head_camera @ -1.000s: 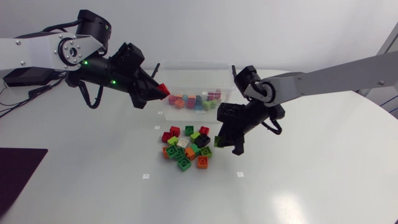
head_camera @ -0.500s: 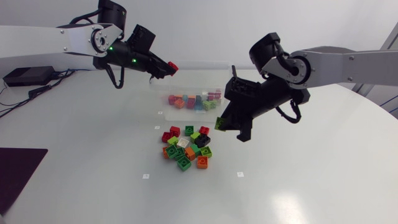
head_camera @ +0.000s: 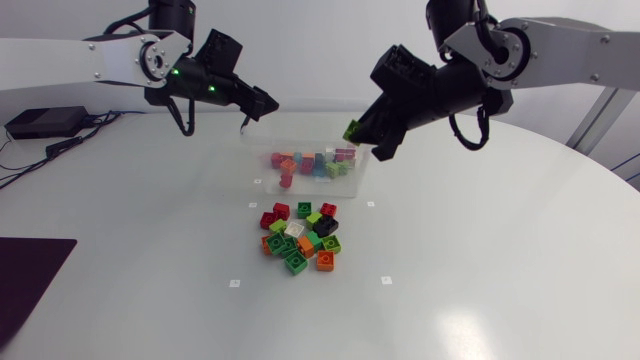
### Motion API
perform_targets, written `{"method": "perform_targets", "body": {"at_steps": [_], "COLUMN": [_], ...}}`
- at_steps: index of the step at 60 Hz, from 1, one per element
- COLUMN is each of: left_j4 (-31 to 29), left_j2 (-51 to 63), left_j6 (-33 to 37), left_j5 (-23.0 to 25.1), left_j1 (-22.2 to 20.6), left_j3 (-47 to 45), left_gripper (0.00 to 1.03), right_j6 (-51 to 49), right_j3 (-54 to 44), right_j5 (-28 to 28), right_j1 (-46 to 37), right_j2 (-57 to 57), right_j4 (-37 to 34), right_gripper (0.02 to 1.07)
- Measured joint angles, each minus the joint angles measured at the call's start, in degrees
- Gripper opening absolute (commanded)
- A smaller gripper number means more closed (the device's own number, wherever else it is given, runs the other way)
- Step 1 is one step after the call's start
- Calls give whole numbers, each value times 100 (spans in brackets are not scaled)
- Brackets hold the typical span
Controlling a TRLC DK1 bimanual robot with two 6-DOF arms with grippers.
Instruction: Place the duplo bricks in the container
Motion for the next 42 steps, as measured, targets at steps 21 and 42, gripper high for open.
{"method": "perform_targets", "body": {"at_steps": [21,42], "left_j4": [-232,-632], "left_j2": [-2363,-2632], "left_j6": [520,1502], "left_j5": [116,197], "left_j1": [46,-186], "left_j3": [-1934,-3477], "left_gripper": [97,97], "right_j6": [562,918], "right_j3": [1014,1585], "right_j5": [280,627], "right_j1": [-24,-7], "right_j2": [789,1582], "right_j4": [361,682], "right_gripper": [15,18]}}
